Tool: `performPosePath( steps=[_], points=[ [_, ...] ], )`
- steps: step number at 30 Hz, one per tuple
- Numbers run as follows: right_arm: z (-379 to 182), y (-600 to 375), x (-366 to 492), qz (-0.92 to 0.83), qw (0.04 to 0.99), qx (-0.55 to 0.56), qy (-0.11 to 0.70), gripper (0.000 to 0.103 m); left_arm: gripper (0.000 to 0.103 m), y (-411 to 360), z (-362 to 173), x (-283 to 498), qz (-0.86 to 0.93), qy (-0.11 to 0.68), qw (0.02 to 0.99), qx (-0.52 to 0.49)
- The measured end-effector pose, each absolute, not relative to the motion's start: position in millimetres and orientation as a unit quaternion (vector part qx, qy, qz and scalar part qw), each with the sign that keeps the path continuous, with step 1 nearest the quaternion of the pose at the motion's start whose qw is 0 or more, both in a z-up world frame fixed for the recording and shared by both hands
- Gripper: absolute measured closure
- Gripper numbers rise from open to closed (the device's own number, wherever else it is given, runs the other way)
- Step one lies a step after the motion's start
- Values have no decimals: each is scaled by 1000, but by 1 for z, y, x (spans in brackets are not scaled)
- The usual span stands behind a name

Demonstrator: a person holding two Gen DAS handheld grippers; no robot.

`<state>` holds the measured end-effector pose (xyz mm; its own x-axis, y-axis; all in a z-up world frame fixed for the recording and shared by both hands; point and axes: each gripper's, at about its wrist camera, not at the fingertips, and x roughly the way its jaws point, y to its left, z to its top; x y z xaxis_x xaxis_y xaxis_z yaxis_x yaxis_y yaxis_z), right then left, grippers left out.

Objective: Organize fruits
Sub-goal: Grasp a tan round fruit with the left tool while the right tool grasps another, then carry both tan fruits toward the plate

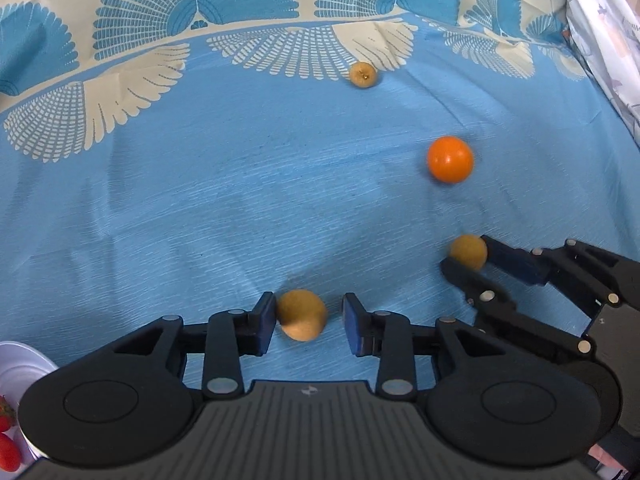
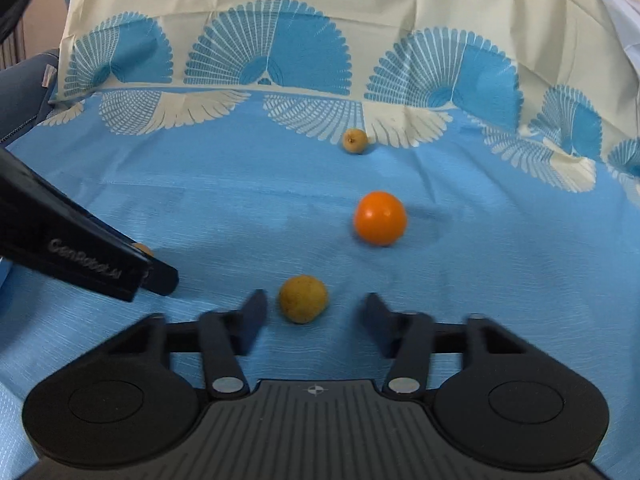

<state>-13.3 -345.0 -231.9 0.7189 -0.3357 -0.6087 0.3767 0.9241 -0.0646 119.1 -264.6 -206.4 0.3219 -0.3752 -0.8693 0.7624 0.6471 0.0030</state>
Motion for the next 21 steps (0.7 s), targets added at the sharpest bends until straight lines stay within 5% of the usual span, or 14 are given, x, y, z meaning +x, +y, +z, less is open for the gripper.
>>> performPosePath(
  steps=[2,21],
  points=[
    [-231,-346,-16,-199,925,38,320,76,75,-263,-204,117,-364,452,785,216],
    [-131,-274,-116,-208,915,180,294,76,74,-148,-69,49,-275,455,823,202]
  ],
)
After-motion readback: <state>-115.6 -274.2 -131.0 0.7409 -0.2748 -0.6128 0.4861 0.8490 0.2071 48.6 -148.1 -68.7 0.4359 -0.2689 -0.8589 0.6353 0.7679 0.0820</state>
